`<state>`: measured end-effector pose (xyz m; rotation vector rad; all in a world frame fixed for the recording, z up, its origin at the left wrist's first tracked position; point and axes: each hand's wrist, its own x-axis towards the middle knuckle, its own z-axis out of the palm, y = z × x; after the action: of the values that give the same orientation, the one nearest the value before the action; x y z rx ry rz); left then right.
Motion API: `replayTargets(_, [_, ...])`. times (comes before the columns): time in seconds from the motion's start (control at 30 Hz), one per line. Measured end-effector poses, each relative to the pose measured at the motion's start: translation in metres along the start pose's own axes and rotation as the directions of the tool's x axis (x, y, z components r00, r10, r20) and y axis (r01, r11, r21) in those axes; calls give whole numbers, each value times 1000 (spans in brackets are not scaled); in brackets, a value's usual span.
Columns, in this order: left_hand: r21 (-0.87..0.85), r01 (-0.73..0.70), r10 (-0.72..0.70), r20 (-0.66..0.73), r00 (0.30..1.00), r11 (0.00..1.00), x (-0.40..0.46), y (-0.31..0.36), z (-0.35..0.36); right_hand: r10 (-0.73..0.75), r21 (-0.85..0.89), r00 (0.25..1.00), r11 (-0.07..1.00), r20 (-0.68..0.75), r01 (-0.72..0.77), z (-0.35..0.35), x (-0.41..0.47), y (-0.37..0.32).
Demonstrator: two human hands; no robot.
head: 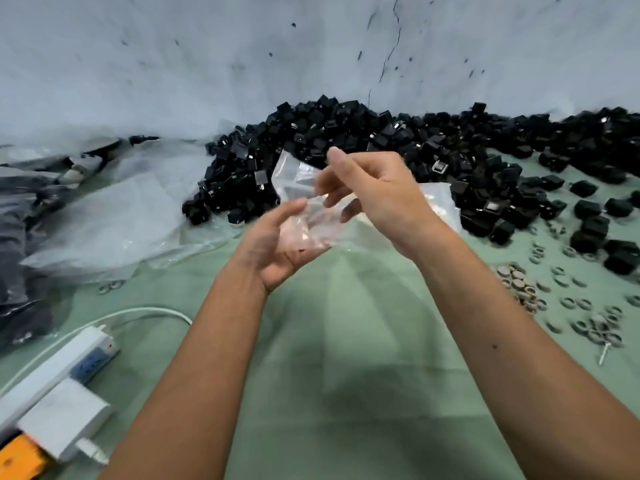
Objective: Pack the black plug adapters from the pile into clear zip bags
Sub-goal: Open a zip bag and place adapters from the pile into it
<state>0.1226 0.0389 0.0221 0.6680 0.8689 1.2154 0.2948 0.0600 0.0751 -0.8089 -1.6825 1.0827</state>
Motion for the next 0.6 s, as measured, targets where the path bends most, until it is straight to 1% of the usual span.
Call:
replayTargets(0.03, [52, 40, -34, -112, 993, 998, -1, -5, -9, -44, -44, 991, 998, -127, 38, -5, 1, 10])
replayTargets(0.07, [80, 95, -79, -193, 978, 992, -6, -10, -17, -73, -164, 968, 986, -242, 34, -11, 4, 23])
replayTargets(0.1, [103, 149, -120, -245, 962, 983, -10, -14, -25, -86, -330, 949, 944, -302, -19, -16, 6, 38])
replayTargets(0.13, [109, 214, -179, -262, 948, 971, -15, -18, -31, -59, -513, 954, 852, -293, -105, -21, 7, 54])
replayTargets(0.17, [103, 273, -236, -277, 932, 957, -19, -22, -35, 30, -671, 973, 720, -227, -179, -22, 4, 72])
replayTargets(0.2, [145, 333, -271, -333, 903, 932, -19, -24, -38, 159, -785, 978, 584, -136, -204, -22, -1, 90])
replayTargets(0.23, [255, 365, -246, -399, 883, 896, -21, -25, -41, 273, -855, 961, 486, -51, -183, -21, -8, 107])
replayTargets(0.27, [374, 396, -206, -455, 866, 838, -21, -27, -45, 338, -886, 941, 439, 11, -147, -20, -17, 121])
replayTargets(0.3, [562, 445, -91, -546, 833, 697, -22, -24, -47, 350, -899, 935, 425, 56, -105, -19, -24, 131])
replayTargets(0.33, [675, 504, -22, -587, 809, 539, -23, -19, -51, 332, -905, 939, 422, 88, -64, -19, -28, 138])
replayTargets(0.4, [717, 574, 12, -629, 777, 394, -28, -7, -61, 311, -906, 941, 423, 135, -10, -25, -29, 145])
replayTargets(0.43, [733, 602, 62, -650, 758, 316, -31, -2, -65, 326, -909, 932, 416, 157, 7, -28, -28, 145])
replayTargets(0.47, [771, 619, 210, -636, 743, 149, -32, 5, -61, 342, -914, 924, 404, 170, 18, -30, -26, 143])
replayTargets(0.5, [794, 608, 391, -563, 728, 13, -29, 6, -57, 344, -917, 923, 399, 172, 23, -30, -24, 142])
replayTargets(0.53, [822, 562, 570, -417, 708, -96, -25, 3, -48, 327, -916, 930, 399, 168, 25, -27, -23, 140])
replayTargets(0.57, [868, 480, 675, -277, 684, -130, -19, -4, -35, 299, -913, 940, 406, 165, 31, -22, -21, 138])
replayTargets(0.6, [927, 365, 714, -196, 672, -88, -12, -14, -20, 276, -908, 946, 416, 170, 42, -14, -21, 137])
